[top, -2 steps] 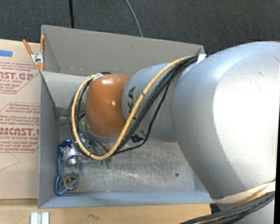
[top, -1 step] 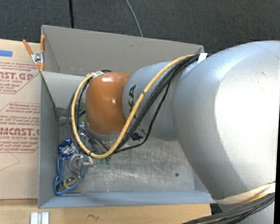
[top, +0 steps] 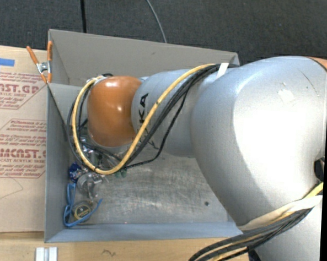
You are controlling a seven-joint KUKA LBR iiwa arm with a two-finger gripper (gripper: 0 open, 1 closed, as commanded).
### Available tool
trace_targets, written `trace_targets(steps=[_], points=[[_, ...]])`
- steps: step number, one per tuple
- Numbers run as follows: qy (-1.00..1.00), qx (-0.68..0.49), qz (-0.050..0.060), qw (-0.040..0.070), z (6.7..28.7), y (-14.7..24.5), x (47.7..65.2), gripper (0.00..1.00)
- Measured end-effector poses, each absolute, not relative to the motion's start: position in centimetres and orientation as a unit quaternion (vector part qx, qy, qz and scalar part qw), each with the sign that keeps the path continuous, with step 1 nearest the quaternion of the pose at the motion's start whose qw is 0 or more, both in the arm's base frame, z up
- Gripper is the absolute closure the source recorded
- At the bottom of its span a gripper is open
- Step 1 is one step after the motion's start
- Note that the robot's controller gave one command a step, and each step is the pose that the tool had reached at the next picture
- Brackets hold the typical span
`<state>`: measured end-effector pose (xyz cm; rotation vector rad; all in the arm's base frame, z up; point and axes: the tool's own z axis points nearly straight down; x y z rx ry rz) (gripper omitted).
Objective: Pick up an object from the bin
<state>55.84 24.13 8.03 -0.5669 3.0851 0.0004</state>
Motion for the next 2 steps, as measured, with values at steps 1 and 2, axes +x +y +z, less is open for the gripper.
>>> trace_targets(steps=[1,2], points=[[0.984,-0.180,0.001,0.003,8.3,24.3,55.9,1.00],[0.972,-0.234,0.000,0.005,22.1,19.9,56.2,1.00]])
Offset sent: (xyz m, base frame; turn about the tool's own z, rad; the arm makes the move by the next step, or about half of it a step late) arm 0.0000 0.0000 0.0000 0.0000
